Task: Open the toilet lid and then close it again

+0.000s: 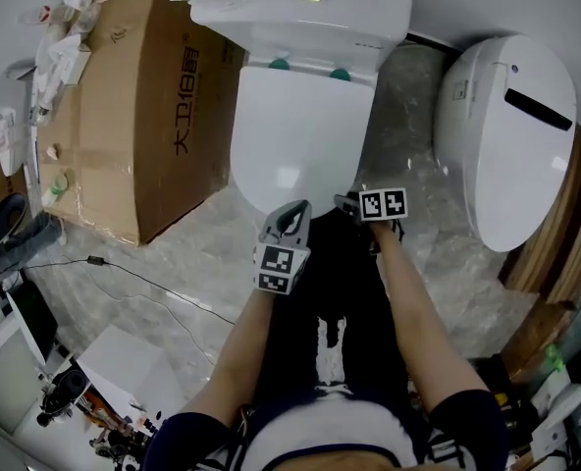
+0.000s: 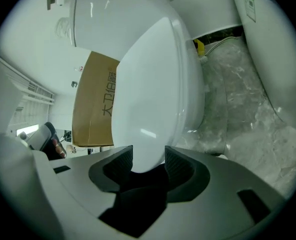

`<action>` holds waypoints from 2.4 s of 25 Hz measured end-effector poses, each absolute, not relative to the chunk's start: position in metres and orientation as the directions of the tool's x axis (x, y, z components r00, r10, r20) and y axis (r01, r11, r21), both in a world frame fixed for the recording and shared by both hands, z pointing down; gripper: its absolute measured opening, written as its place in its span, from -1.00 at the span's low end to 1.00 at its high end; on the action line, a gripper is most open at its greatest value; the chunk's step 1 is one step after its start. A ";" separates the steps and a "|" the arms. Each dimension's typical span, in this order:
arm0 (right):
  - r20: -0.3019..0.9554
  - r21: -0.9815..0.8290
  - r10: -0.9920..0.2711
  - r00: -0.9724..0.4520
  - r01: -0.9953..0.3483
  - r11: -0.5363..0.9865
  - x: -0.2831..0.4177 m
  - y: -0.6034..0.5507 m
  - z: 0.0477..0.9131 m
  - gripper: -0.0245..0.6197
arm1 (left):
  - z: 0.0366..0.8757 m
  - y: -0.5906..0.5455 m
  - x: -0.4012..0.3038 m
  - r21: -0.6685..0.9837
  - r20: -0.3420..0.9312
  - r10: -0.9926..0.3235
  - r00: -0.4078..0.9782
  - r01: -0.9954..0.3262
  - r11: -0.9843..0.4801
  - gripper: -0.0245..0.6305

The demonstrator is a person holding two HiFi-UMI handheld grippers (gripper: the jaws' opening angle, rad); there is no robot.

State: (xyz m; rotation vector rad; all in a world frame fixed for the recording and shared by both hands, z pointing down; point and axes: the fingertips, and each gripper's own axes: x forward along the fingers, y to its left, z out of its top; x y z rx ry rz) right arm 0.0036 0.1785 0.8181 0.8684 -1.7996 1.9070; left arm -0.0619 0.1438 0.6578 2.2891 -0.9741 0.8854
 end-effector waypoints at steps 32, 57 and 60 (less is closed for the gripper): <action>0.699 -0.700 -0.230 -0.677 -0.583 -0.413 0.017 0.174 0.843 -0.71 | 0.726 0.157 -0.098 0.218 0.838 -0.268 0.475 -0.742 -0.634 -0.91; 0.591 -0.790 -0.378 -0.712 -0.419 -0.447 0.038 0.130 0.674 -0.70 | 0.607 0.205 -0.137 0.144 0.885 -0.305 0.351 -0.831 -0.538 -0.72; 0.586 -0.794 -0.395 -0.707 -0.403 -0.456 0.041 0.123 0.663 -0.69 | 0.603 0.189 -0.134 0.144 0.876 -0.330 0.352 -0.844 -0.516 -0.72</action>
